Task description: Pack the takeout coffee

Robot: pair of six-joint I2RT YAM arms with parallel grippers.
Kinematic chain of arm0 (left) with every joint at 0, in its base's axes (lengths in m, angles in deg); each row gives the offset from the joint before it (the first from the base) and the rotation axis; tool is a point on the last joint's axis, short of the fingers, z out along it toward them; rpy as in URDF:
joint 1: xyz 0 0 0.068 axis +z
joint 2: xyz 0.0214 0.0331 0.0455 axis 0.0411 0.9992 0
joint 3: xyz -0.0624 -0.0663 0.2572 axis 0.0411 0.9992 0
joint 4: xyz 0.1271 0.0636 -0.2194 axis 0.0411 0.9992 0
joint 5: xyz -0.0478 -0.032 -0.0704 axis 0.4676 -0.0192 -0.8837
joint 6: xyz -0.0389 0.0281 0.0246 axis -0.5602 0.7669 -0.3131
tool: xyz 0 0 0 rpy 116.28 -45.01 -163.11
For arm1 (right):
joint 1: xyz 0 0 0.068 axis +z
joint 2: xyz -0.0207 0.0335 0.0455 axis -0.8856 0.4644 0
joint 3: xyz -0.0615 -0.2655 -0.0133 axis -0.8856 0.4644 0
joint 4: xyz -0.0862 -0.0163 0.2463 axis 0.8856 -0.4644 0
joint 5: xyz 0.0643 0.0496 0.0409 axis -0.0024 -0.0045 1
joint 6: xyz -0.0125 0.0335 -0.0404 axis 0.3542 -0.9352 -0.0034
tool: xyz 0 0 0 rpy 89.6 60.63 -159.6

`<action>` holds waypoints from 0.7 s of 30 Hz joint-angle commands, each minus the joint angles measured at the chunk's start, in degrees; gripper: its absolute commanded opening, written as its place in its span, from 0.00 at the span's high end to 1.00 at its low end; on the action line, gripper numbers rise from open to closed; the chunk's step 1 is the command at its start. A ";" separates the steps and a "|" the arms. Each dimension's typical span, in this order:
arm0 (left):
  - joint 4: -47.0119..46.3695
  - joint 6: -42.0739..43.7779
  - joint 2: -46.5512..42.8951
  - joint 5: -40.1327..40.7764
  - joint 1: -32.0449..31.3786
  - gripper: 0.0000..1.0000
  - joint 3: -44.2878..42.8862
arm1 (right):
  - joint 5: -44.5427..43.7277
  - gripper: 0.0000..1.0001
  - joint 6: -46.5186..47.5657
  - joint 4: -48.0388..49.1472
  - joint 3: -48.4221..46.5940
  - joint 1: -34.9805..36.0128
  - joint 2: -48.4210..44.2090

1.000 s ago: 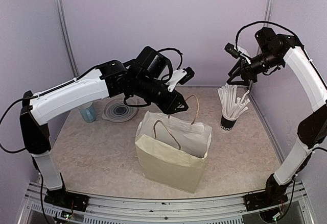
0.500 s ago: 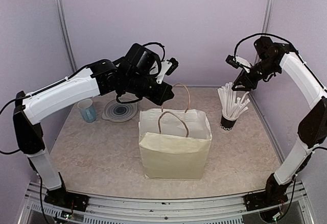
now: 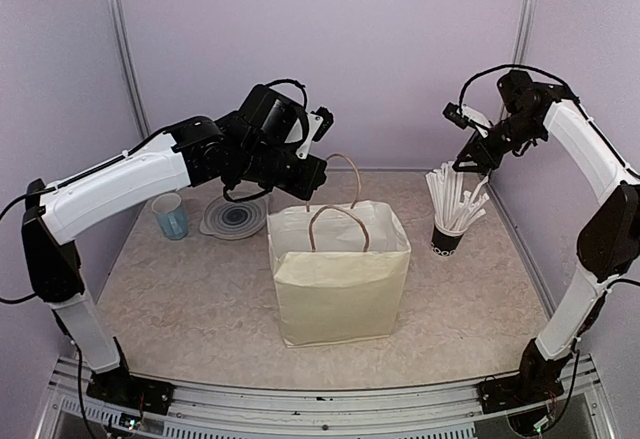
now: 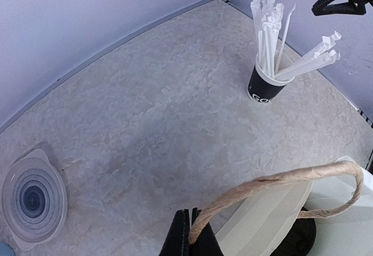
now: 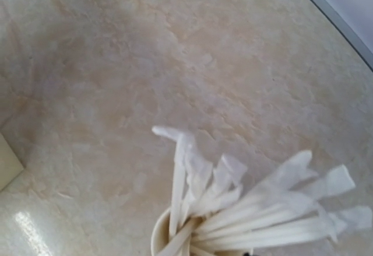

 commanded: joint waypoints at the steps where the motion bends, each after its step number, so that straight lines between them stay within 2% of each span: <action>1: -0.64 -1.23 -2.62 1.44 0.51 0.97 0.95 | 3.45 0.60 -0.27 0.31 -2.52 -0.58 2.49; 3: -0.10 -1.81 -2.23 1.12 0.52 0.81 0.65 | 3.55 0.59 -0.64 0.66 -3.20 -0.53 3.68; 7: 0.28 -2.85 -1.80 0.74 0.24 0.66 0.35 | 3.75 0.60 -0.89 1.17 -3.81 -0.53 5.69; 14: 0.39 -3.51 -2.79 1.94 -0.36 0.62 0.82 | 2.62 0.69 -2.25 2.30 -4.36 -0.58 8.08; 18: 0.30 -3.88 -3.43 2.75 -0.40 0.62 1.43 | 2.59 0.89 -3.09 2.98 -4.22 -0.54 8.30; 21: 0.22 -4.02 -3.64 2.93 -0.38 0.61 1.53 | 1.97 0.97 -3.58 3.39 -4.23 -0.59 8.42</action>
